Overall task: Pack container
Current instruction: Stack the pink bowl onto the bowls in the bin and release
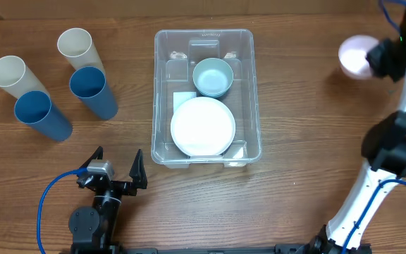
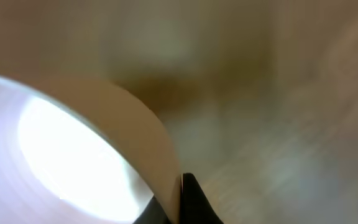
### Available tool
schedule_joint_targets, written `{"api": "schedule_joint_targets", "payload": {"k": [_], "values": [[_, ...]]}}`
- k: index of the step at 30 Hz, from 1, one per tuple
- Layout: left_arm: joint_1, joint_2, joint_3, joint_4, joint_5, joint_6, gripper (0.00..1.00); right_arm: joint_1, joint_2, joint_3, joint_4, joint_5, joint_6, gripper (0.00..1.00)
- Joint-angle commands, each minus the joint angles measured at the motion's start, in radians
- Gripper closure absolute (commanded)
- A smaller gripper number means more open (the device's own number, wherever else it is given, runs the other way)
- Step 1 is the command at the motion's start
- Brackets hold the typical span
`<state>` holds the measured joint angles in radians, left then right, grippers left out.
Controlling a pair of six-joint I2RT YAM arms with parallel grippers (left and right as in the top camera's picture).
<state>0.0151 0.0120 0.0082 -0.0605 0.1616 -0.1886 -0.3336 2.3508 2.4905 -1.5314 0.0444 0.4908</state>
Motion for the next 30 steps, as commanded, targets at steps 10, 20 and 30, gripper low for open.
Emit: {"api": "schedule_joint_targets", "payload": {"k": [10,20,30], "values": [[0.005,-0.008,-0.003,-0.001,0.012,-0.014,0.0,0.674,-0.081,0.253,-0.011,0.04,-0.083,0.9],[0.005,-0.007,-0.003,-0.002,0.012,-0.014,0.0,0.732,0.004,-0.079,0.175,0.039,-0.076,0.9],[0.005,-0.008,-0.003,-0.001,0.012,-0.014,0.0,0.857,0.005,-0.076,0.201,-0.063,-0.365,0.59]]}}
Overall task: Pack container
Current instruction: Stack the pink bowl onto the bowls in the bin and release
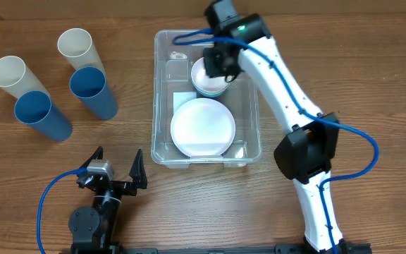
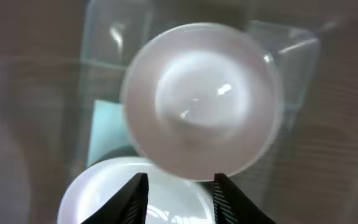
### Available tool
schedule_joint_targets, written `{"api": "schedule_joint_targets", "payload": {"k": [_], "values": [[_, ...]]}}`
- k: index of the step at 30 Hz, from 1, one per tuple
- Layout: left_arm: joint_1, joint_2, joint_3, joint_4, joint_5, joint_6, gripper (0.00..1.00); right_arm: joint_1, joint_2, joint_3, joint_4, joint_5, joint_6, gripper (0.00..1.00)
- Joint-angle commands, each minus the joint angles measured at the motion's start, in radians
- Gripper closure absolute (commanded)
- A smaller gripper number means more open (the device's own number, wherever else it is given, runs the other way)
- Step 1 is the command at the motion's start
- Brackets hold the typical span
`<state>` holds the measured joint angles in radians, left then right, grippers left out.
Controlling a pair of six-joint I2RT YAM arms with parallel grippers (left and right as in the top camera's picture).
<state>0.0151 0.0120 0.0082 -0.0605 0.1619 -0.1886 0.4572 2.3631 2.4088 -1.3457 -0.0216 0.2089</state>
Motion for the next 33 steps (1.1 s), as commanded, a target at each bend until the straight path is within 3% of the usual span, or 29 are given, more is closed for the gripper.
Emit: {"api": "schedule_joint_targets", "payload": {"k": [1,9,17,23,26,33], "values": [[0.005,-0.008,-0.003,-0.001,0.011,-0.014,0.0,0.09,0.003,0.005,0.034,0.027,-0.084,0.59],[0.005,-0.007,-0.003,-0.002,0.012,-0.014,0.0,0.103,0.089,-0.003,0.061,-0.049,-0.196,0.68],[0.005,-0.008,-0.003,-0.002,0.012,-0.014,0.0,0.111,0.132,-0.01,0.085,-0.115,-0.266,0.7],[0.005,-0.008,-0.003,-0.002,0.012,-0.014,0.0,0.123,0.132,-0.005,0.094,-0.013,-0.297,0.7],[0.005,-0.008,-0.003,-0.002,0.012,-0.014,0.0,0.12,0.132,-0.005,0.073,-0.005,-0.399,0.69],[0.005,-0.008,-0.003,-0.002,0.012,-0.014,0.0,0.119,0.131,0.069,0.044,0.087,-0.408,0.69]]}}
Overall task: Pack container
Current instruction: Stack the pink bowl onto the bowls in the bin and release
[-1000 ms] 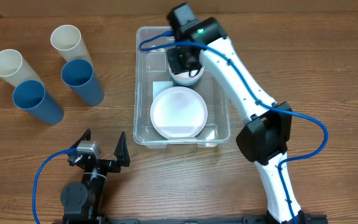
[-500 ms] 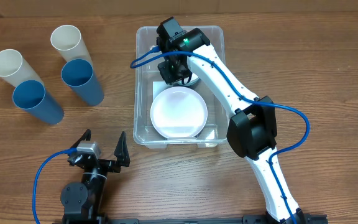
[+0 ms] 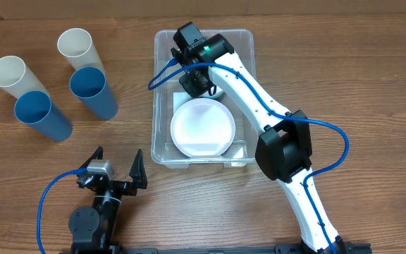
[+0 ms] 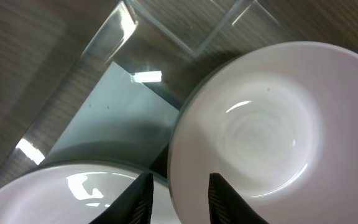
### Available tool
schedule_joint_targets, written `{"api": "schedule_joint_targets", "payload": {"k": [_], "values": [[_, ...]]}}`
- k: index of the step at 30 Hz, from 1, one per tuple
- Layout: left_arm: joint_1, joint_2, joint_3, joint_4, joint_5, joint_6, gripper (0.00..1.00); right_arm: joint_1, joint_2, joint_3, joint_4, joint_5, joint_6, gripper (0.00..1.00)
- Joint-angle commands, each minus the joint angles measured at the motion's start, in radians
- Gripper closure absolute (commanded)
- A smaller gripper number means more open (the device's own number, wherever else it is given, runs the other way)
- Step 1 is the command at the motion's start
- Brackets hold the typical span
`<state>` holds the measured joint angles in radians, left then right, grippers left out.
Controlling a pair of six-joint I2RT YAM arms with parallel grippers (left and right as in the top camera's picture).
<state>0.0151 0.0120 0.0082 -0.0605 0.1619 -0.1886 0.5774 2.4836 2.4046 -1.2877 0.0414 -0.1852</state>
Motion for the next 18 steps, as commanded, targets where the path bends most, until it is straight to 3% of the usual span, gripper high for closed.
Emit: {"api": "schedule_joint_targets", "payload": {"k": [1,3,5,18], "values": [[0.005,-0.008,-0.003,-0.002,0.011,-0.014,0.0,0.003,0.01,0.089,-0.025,0.01,-0.014,0.73],[0.005,-0.008,-0.003,-0.002,0.012,-0.014,0.0,0.019,0.01,0.112,-0.044,-0.035,-0.015,0.88],[0.005,-0.008,-0.003,-0.002,0.012,-0.014,0.0,0.043,0.01,0.114,-0.052,-0.078,-0.018,0.95],[0.005,-0.007,-0.003,-0.002,0.012,-0.014,0.0,0.049,0.055,0.057,0.042,-0.155,0.002,0.96]]}}
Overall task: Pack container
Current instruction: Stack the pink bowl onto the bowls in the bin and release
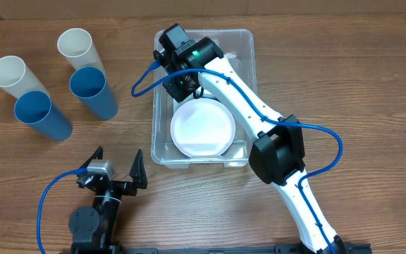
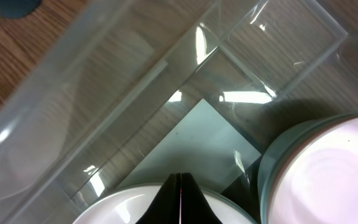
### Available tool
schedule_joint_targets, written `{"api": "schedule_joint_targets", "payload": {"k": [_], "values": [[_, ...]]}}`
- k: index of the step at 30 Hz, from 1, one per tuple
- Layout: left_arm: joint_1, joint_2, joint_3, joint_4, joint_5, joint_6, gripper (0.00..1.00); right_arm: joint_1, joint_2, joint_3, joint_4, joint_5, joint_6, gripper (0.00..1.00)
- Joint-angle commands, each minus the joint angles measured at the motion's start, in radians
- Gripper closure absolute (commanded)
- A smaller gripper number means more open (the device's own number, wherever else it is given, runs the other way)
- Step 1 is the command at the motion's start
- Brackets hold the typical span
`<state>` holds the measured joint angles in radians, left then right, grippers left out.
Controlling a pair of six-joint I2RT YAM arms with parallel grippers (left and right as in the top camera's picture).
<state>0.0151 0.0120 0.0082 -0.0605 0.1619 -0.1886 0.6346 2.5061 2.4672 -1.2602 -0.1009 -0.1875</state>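
Note:
A clear plastic container [image 1: 159, 134] stands mid-table. Inside lies a white plate [image 1: 201, 128], whose rim also shows low in the right wrist view as the plate [image 2: 117, 211]. Behind it a pale pink bowl [image 2: 331, 180] sits nested in a teal bowl [image 2: 267, 171]; my arm hides both from overhead. My right gripper [image 1: 177, 83] hangs over the container's back left part, beside the bowls. The right gripper [image 2: 180, 190] has its fingers pressed together on nothing. My left gripper [image 1: 118, 154] rests open near the front edge.
Two blue cups [image 1: 90, 88] [image 1: 37, 113] and two white cups [image 1: 76, 44] [image 1: 9, 72] stand upright left of the container. A pale teal square sheet [image 2: 194, 146] lies on the container floor. The container's left wall [image 2: 73, 118] is close by the right gripper.
My right gripper, then open over the pink bowl resting in the teal bowl, has shut empty and shifted left toward the container's left wall. The left arm is unchanged.
My right gripper held the pink bowl at the table's far right. Then it was above the teal bowl in the container with the pink bowl under its parted fingers. Later the bowl sat nested and the fingers stood open. Now the gripper is shut and farther left.

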Motion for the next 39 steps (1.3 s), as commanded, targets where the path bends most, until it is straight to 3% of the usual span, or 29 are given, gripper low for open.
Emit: {"api": "schedule_joint_targets", "payload": {"k": [1,28,36,37,39], "values": [[0.005,-0.008,-0.003,-0.002,0.012,-0.014,0.0,-0.013,0.032,-0.005,0.023,-0.013,0.004,0.96],[0.005,-0.008,-0.003,-0.002,0.011,-0.014,0.0,-0.18,0.043,-0.005,0.077,0.085,0.007,0.96],[0.005,-0.008,-0.003,-0.002,0.011,-0.014,0.0,-0.157,0.041,0.029,0.059,0.08,0.003,0.96],[0.005,-0.008,-0.003,-0.001,0.012,-0.014,0.0,-0.144,0.041,0.061,0.033,0.081,0.003,0.94],[0.005,-0.008,-0.003,-0.002,0.011,-0.014,0.0,-0.107,0.028,0.172,-0.053,0.08,0.025,0.81]]}}
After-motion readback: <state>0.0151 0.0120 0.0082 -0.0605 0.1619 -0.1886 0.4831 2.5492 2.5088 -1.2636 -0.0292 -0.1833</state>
